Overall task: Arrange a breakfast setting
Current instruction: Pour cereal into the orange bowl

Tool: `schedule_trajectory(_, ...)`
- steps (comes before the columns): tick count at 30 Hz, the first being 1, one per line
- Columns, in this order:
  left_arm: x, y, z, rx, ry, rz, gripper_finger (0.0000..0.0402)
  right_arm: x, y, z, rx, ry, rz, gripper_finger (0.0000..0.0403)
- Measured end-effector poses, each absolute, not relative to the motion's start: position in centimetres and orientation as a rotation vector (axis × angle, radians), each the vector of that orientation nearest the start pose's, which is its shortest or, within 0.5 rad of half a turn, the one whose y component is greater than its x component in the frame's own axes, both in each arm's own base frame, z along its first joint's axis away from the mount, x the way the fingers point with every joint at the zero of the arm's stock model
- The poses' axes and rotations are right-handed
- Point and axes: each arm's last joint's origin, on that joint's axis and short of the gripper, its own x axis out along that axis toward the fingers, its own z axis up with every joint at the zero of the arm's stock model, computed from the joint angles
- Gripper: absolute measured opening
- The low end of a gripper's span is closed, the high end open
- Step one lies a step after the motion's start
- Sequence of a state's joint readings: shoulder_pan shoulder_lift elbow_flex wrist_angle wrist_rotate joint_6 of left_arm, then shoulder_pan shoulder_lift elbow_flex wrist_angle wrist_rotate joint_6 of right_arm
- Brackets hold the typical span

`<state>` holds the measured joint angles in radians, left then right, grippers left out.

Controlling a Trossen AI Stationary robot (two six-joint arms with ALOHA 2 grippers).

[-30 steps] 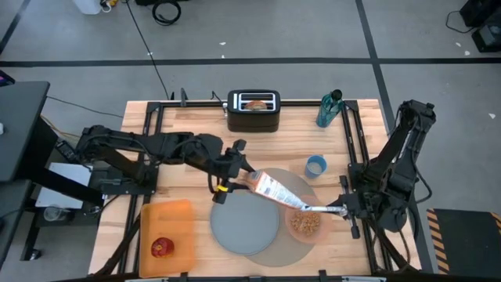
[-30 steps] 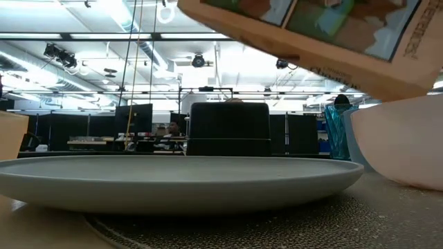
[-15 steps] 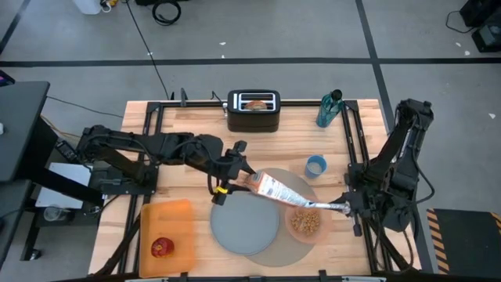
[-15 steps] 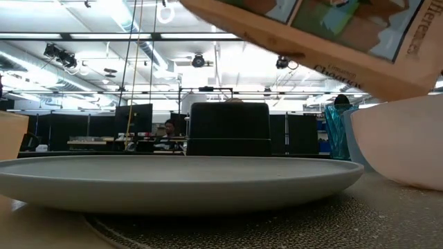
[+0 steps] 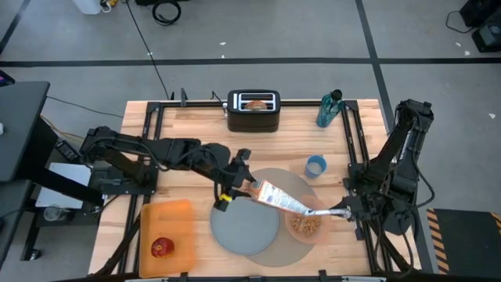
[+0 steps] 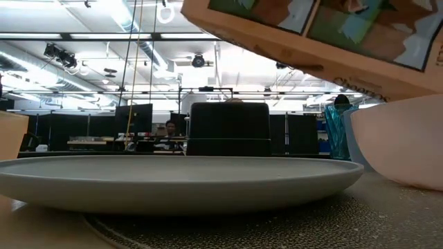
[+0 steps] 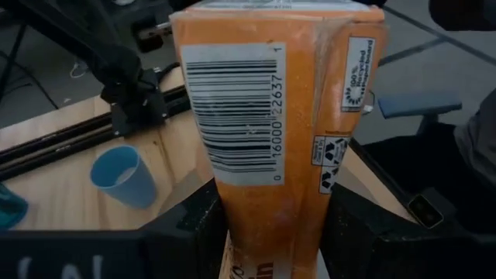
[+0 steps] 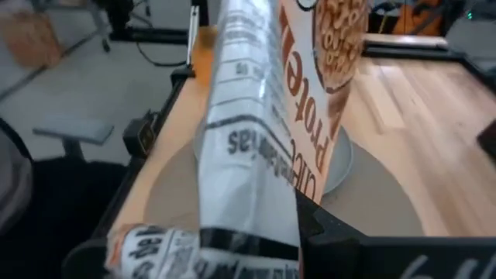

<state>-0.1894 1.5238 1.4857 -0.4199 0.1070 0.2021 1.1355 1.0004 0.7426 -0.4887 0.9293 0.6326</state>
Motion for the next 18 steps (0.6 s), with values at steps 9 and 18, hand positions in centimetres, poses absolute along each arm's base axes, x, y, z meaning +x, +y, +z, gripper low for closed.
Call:
schedule_trajectory(9,33.6,-6.1,37.8,0.251,0.395,-0.344,0.0171,10.5,16.4,26.3,0.002,0.429,0.055,0.0014)
schedule_trajectory(18,33.6,-6.6,37.5,0.251,0.408,-0.364,0.0171,10.7,17.1,26.2,-0.03,0.424,0.091,0.0014)
